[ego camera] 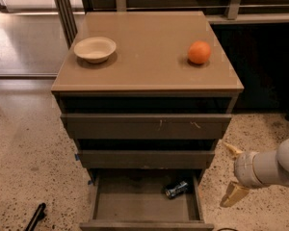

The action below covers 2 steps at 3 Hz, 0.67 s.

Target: Pick pepsi can from bottom drawer and place on counter

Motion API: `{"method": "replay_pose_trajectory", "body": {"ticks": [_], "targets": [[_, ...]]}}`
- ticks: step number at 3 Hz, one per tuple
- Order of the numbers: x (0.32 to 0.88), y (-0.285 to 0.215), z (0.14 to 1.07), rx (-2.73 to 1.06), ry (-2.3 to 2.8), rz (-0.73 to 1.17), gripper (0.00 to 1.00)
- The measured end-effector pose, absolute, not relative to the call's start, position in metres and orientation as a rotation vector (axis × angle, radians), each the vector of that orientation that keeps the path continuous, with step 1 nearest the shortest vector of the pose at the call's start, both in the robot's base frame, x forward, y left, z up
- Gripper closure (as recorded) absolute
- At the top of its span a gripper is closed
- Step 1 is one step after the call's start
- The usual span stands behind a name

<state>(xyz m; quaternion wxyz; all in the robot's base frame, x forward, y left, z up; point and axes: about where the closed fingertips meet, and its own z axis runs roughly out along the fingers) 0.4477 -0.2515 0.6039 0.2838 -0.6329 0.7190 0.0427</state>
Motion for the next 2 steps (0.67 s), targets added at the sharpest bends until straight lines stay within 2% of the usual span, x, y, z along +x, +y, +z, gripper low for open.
{"method": "replay_pose_trajectory", "body": {"ticks": [1,2], "targets": [[0.457,-0.261,0.555,-1.692,1.934,0.325,0.0],[0.457,-0.264,0.519,-1.68,1.972,0.455,0.0]]}}
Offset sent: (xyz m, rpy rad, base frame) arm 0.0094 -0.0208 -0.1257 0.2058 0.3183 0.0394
